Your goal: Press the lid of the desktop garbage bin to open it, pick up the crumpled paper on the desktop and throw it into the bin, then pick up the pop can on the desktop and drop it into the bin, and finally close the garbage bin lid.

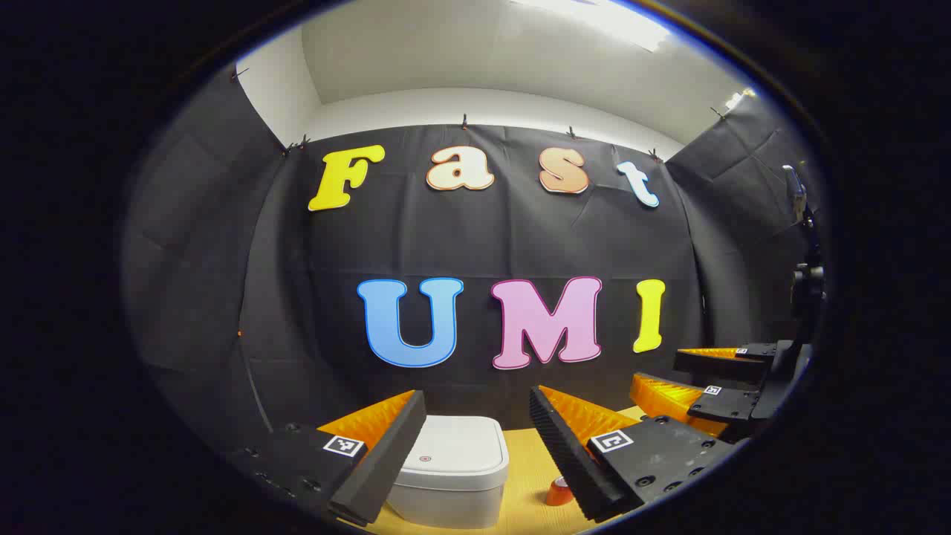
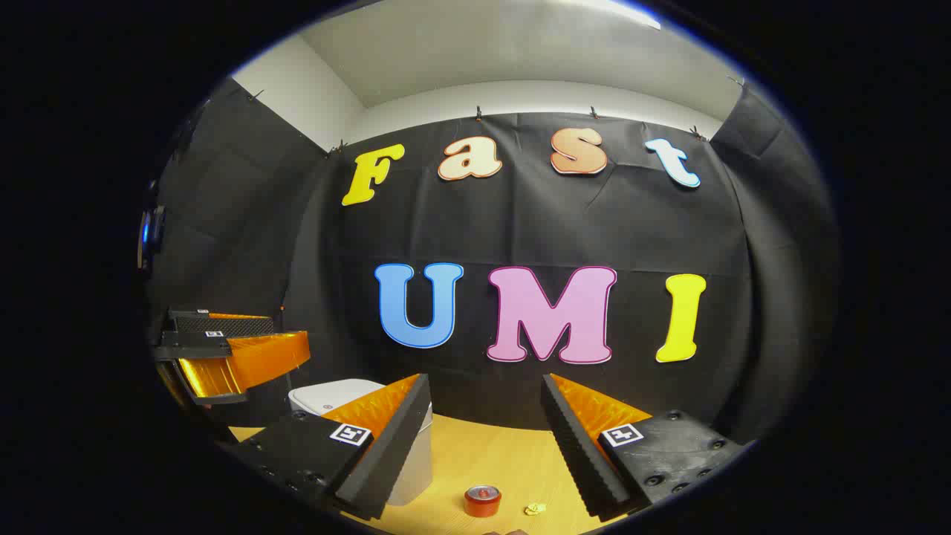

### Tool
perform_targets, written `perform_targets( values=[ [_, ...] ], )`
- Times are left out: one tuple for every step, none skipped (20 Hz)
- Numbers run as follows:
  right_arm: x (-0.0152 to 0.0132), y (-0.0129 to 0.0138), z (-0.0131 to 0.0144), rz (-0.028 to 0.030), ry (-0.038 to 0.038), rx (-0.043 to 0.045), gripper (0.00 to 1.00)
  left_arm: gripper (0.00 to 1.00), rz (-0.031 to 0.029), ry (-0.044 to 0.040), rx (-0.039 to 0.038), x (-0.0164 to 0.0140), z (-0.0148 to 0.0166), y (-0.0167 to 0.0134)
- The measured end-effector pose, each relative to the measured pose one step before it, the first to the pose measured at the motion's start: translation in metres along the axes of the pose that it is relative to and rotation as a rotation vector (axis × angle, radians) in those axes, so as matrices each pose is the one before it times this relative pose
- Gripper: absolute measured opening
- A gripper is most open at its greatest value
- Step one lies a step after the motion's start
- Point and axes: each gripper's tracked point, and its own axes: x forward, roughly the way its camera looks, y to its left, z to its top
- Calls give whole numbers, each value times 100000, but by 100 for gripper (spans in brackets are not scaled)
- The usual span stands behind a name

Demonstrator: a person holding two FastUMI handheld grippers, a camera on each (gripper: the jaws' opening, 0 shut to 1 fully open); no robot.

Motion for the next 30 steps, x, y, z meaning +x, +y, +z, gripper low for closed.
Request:
perform_targets(
  values=[
    [-58, 76, -351, 501, 1361, 462, 96, 95, 627, 225, -876, -30, -262, 80],
    [-94, 165, -142, 496, 621, 423, 96, 94, 800, 15, -1048, -12, 5, 187],
    [-48, -19, 143, 253, -354, -6, 96, 94, 682, -61, -520, -64, -45, 192],
    [31, 12, 263, 223, -608, -297, 96, 94, 581, 216, 107, -6, 4, 170],
    [79, 46, 28, 374, -326, -248, 96, 94, 404, 474, 410, 83, -197, 101],
    [58, -48, -287, 277, 249, 124, 96, 95, 381, 328, 288, 111, -101, 104],
    [70, 26, -88, 269, 272, 374, 96, 95, 424, 149, -73, 63, -97, 121],
    [71, 65, -88, -11, 415, 256, 96, 95, 112, -59, -271, 49, 104, 49],
    [52, -53, -74, -19, 112, 165, 96, 95, 118, 64, -149, 187, 4, 2],
    [62, -160, 104, -162, -234, 42, 96, 95, 148, 96, 241, 37, 83, 10],
    [129, -155, 19, -95, -235, 0, 96, 95, 63, 216, 388, 130, -204, -81],
    [113, -131, -19, 119, -10, 36, 96, 95, 132, 43, 222, 20, -19, 18],
    [116, -118, -63, 36, -134, -34, 96, 95, 382, -95, -29, 99, -50, 84],
    [105, -153, -130, -36, 75, -67, 96, 95, 459, 257, -248, 253, 0, 83],
    [157, -137, -122, -28, 372, 95, 96, 95, 427, 395, -286, 173, -261, 13],
    [49, -147, -96, -46, 201, 61, 96, 95, 40, 153, -271, 28, -38, -12],
    [9, -298, 30, -595, -345, -132, 96, 95, -403, -463, -47, -94, -10, -124],
    [-45, -283, 163, -878, -752, -163, 96, 94, -308, -456, 15, 0, 112, 18],
    [82, -255, -21, -1000, -353, -145, 96, 94, -562, 258, 78, 194, -141, -41],
    [-29, -34, -198, -588, 460, 65, 96, 94, -278, 73, 350, -88, 38, 46],
    [16, -119, -21, -721, 140, 10, 96, 94, -136, -550, 460, -10, 273, 128],
    [23, -222, 129, -1077, 53, -156, 96, 94, 17, -588, 228, -57, 363, 150],
    [16, -173, 208, -992, -229, -381, 96, 94, -76, -780, -148, -126, 227, 97],
    [-167, -236, 368, -1167, -804, -578, 96, 94, -347, -1070, -617, -57, 291, 35],
    [-87, -190, 366, -909, -821, -761, 96, 94, -326, -102, -741, 49, -149, 9],
    [-129, -406, 139, -1162, -723, -800, 96, 94, -474, 740, -598, 10, -304, 52],
    [-42, -430, 106, -1196, -415, -541, 96, 94, -930, 785, -347, 39, -349, -26],
    [-44, -301, 37, -1062, -223, -243, 96, 94, -560, 726, 132, 197, -170, 19],
    [-52, -267, 119, -953, -107, -96, 96, 94, -82, 551, 298, 334, -228, 303],
    [-100, -255, -29, -856, 144, -148, 96, 93, -316, 276, -1, 516, 2, 175]
  ],
)
